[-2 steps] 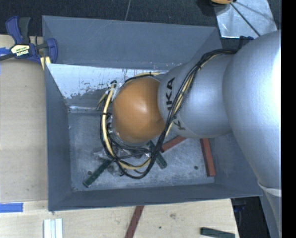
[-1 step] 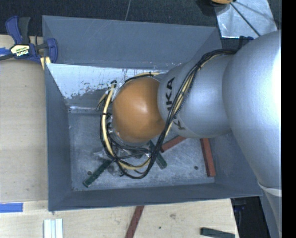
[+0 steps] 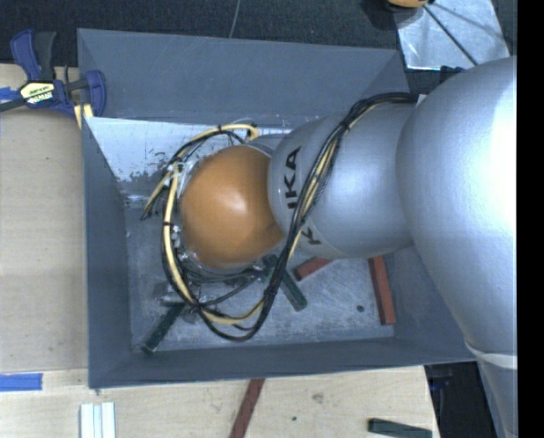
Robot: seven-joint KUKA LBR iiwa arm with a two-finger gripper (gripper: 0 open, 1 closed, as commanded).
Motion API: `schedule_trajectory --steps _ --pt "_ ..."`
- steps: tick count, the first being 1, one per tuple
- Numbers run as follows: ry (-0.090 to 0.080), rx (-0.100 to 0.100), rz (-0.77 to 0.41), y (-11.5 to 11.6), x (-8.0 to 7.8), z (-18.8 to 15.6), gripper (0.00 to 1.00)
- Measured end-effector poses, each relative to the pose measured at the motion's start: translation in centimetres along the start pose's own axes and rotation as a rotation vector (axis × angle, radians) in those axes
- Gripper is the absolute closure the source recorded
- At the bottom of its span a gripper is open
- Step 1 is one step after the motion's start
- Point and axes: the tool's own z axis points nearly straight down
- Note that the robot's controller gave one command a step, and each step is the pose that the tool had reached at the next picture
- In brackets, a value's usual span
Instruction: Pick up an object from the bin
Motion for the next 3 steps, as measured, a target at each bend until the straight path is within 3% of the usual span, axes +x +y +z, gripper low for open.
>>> schedule_trajectory --steps 2,3 --pt "0.002 -0.001 0.001 0.0 0.0 0.0 1.00" --pt "-0.002 0.005 0.004 -3.5 -1.2 -18.9 1.00"
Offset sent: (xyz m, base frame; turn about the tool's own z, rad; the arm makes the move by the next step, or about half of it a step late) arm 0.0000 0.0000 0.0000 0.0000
